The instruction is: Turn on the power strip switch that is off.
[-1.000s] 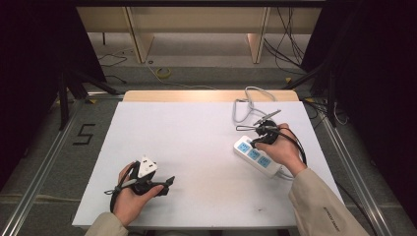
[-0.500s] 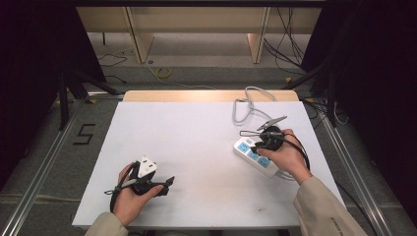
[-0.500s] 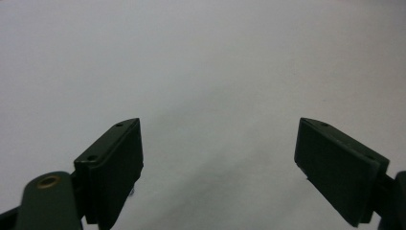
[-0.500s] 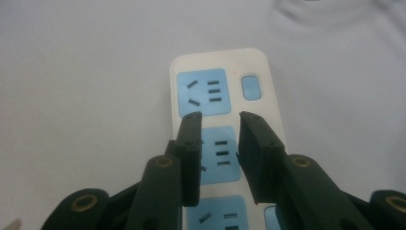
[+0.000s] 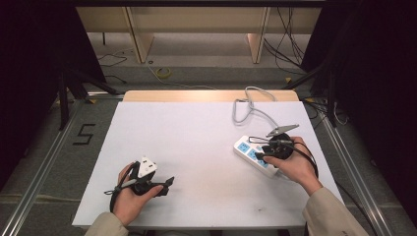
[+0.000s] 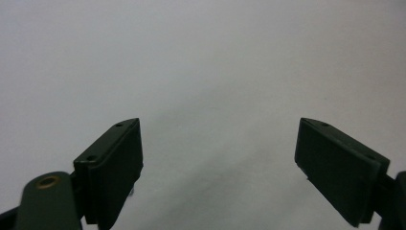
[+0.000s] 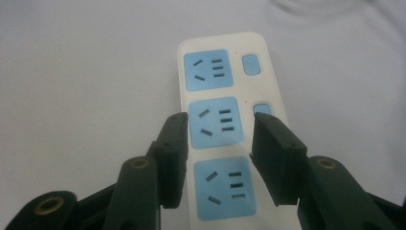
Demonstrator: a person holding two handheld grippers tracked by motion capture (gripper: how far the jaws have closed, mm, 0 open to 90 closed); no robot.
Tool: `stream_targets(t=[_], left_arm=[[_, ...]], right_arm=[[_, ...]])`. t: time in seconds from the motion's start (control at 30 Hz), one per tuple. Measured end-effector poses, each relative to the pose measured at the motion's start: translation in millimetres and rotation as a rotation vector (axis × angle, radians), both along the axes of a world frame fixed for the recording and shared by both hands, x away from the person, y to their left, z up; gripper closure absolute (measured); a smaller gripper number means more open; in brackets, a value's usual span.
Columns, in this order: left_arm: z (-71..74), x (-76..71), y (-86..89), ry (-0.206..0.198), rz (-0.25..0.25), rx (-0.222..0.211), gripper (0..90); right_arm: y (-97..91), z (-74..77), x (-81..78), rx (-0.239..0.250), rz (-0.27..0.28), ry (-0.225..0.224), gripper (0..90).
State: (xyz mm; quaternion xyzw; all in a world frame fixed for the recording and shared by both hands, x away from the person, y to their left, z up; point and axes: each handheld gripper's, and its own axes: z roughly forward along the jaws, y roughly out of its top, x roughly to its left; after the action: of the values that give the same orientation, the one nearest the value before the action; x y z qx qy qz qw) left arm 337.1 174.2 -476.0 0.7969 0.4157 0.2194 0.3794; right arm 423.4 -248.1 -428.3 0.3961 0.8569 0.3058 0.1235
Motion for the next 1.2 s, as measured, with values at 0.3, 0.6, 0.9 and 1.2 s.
stream_targets(t=[0.3, 0.6, 0.9, 1.2], left_arm=[[-0.7, 0.2, -0.3, 0.004, -0.002, 0.003, 16.5], [-1.4, 0.0, 0.1, 0.006, 0.003, 0.000, 16.3], [-1.6, -0.2, 1.0, 0.009, 0.006, 0.005, 16.3], [-3.9, 0.7, 1.5, 0.021, 0.005, 0.009, 16.2]], right_arm=[[-11.5, -3.9, -20.4, 0.035, -0.001, -0.062, 50.1], [-17.5, -11.8, -42.5, 0.064, 0.021, -0.113, 47.0], [-28.3, -26.4, -62.3, 0.107, 0.012, -0.133, 46.2], [-27.3, -31.2, -67.9, 0.134, 0.017, -0.150, 44.9]])
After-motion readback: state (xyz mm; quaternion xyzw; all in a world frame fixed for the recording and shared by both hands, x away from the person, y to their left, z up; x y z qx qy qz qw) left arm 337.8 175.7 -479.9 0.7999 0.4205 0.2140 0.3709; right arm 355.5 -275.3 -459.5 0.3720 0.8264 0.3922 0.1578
